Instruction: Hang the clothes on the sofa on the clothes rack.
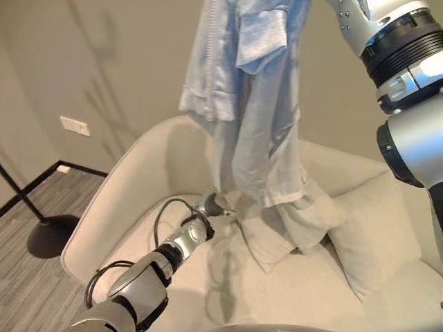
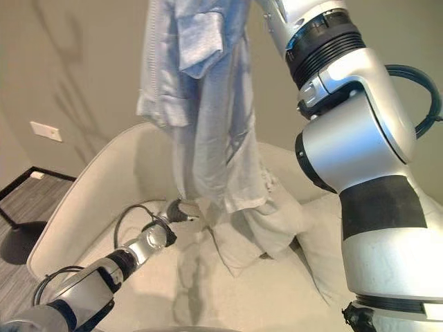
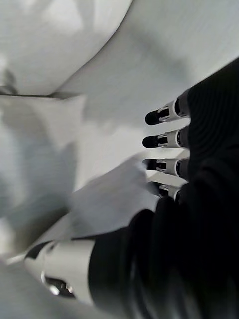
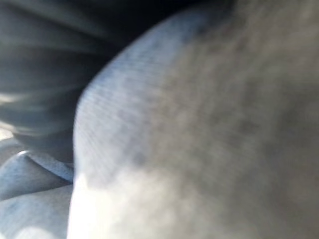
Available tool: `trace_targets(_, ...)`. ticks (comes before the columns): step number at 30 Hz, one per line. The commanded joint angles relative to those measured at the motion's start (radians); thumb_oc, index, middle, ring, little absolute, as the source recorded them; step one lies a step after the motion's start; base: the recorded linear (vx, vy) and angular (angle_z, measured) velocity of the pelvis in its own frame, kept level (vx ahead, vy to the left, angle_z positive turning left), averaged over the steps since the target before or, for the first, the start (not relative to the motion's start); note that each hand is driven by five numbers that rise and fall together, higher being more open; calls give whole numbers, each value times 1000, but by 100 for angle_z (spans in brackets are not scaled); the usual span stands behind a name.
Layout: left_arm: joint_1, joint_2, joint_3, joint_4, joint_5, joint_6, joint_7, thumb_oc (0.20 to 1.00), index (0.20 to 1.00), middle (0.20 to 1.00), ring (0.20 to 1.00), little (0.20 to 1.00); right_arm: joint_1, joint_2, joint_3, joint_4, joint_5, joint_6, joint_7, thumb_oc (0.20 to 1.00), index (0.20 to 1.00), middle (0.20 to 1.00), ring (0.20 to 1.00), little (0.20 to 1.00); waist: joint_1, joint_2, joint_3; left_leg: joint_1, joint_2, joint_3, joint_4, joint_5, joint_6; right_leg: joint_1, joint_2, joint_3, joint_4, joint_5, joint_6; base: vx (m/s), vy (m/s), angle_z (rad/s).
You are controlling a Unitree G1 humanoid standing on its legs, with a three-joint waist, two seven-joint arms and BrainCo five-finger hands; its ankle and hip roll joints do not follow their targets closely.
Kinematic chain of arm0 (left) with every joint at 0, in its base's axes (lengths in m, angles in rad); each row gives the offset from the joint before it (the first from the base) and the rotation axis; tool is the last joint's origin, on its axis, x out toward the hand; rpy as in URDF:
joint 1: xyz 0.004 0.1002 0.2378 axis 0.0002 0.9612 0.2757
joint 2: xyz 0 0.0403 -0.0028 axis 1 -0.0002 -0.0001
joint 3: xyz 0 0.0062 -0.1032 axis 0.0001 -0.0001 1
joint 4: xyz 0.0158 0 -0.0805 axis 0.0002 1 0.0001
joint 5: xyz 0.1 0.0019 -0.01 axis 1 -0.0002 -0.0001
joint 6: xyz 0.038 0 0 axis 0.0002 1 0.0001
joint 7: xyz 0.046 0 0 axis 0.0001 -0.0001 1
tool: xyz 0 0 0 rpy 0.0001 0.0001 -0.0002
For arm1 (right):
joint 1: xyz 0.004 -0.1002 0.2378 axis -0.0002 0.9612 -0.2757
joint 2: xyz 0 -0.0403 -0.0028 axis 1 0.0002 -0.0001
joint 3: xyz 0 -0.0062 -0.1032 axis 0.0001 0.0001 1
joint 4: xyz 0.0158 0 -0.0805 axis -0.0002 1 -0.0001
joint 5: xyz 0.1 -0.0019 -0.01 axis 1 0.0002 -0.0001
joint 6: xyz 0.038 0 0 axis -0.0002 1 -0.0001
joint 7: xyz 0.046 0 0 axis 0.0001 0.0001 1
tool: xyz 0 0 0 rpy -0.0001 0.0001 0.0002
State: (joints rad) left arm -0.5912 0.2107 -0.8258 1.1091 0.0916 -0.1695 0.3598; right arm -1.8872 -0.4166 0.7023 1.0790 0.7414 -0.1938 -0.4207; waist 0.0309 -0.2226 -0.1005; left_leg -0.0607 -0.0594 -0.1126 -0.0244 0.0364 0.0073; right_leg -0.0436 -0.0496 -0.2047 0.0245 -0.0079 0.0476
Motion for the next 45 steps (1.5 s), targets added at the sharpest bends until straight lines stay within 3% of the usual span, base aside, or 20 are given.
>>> trace_targets(1, -111, -50, 37, 132, 33, -10, 38, 1000, 1000, 1000, 1000, 1000, -236, -2, 73, 87, 88, -81, -1, 200, 200, 200, 200, 200, -9, 10, -44, 69, 3, 72, -62, -49, 1, 59, -33, 24, 83, -23, 54, 21, -8, -30)
trace_targets(6, -147, -83, 60, 181, -5, 4, 65, 1000, 1000, 1000, 1000, 1000, -267, 35, 96, 70, 160, -98, 11, 200, 200, 200, 200, 200, -48, 14, -61, 79, 10, 115, -63, -57, 0, 48, -27, 58, 87, -15, 57, 32, -20, -34)
trace_targets(11, -202, -118, 115, 195, -128, 5, 59, 1000, 1000, 1000, 1000, 1000, -264, 66, 114, 33, 193, -107, 16, 200, 200, 200, 200, 200, -95, 20, -77, 86, 12, 144, -63, -62, -4, 52, -25, 80, 76, -9, 57, 25, -27, -25)
trace_targets(12, -226, -145, 152, 199, -240, -6, 42, 918, 918, 918, 918, 918, -261, 99, 109, 42, 199, -102, 13, 200, 200, 200, 200, 200, -115, 25, -85, 91, 12, 152, -63, -65, -4, 53, -23, 92, 75, -8, 56, 21, -20, -15)
trace_targets(13, -227, -145, 153, 200, -241, -7, 41, 526, 526, 526, 526, 526, -261, 100, 109, 42, 199, -103, 12, 200, 200, 200, 200, 200, -115, 26, -85, 91, 12, 152, -63, -65, -4, 53, -22, 92, 75, -8, 56, 25, -16, -23)
trace_targets(14, -242, -160, 167, 202, -282, -9, 33, 200, 200, 200, 200, 200, -257, 115, 106, 51, 198, -97, 10, 200, 200, 200, 200, 200, -123, 31, -88, 94, 12, 157, -63, -67, -4, 54, -22, 99, 74, -6, 56, 10, -5, -24)
trace_targets(20, -294, -186, 212, 194, -400, -27, 35, 200, 200, 200, 200, 200, -222, 166, 83, 61, 176, -78, -3, 200, 200, 200, 200, 200, -147, 52, -93, 102, 14, 176, -63, -70, -3, 57, -17, 130, 64, -1, 55, 5, -5, -15)
trace_targets(28, -280, -137, 245, 99, -406, -55, 68, 200, 200, 200, 200, 200, -179, 102, 73, -35, 124, -89, -25, 200, 200, 200, 200, 200, -129, 80, -83, 97, 11, 171, -63, -67, -3, 64, -22, 125, 57, -3, 56, -9, 4, -6)
trace_targets(32, -218, -68, 267, -18, -331, -66, 107, 200, 200, 200, 200, 200, -139, 20, 61, -156, 83, -105, -46, 200, 200, 200, 200, 200, -111, 90, -75, 92, 8, 162, -63, -65, -1, 67, -26, 113, 58, -7, 56, -29, 12, 9)
trace_targets(36, -125, 36, 310, -240, -187, -67, 159, 200, 200, 200, 200, 200, -77, -91, 28, -324, 21, -127, -70, 200, 200, 200, 200, 200, -92, 100, -62, 90, 6, 157, -63, -66, 3, 68, -30, 105, 61, -13, 57, -36, 19, 6)
trace_targets(40, 31, 186, 418, -523, 3, -50, 193, 200, 200, 200, 200, 200, 60, -250, -55, -540, -79, -134, -87, 200, 200, 200, 200, 200, -72, 110, -49, 88, 5, 156, -63, -66, 10, 66, -34, 104, 65, -17, 58, -50, 30, 2)
trace_targets(41, 107, 244, 489, -618, 65, -46, 200, 200, 200, 200, 200, 200, 155, -335, -112, -641, -130, -134, -88, 200, 200, 200, 200, 200, -61, 119, -41, 81, 4, 155, -63, -56, 14, 60, -35, 102, 66, -11, 57, -41, 29, 0)
trace_targets(42, 114, 247, 490, -624, 66, -43, 199, 200, 200, 200, 200, 200, 164, -335, -118, -648, -133, -131, -89, 200, 200, 200, 200, 200, -62, 116, -45, 85, 4, 154, -63, -65, 13, 64, -35, 103, 66, -19, 58, -74, 33, 1)
trace_targets(45, 242, 324, 589, -774, 156, -41, 184, 200, 200, 200, 200, 200, 341, -461, -220, -791, -194, -130, -79, 200, 200, 200, 200, 200, -49, 124, -33, 82, 2, 153, -63, -66, 18, 61, -38, 102, 66, -21, 60, -13, 25, 0)
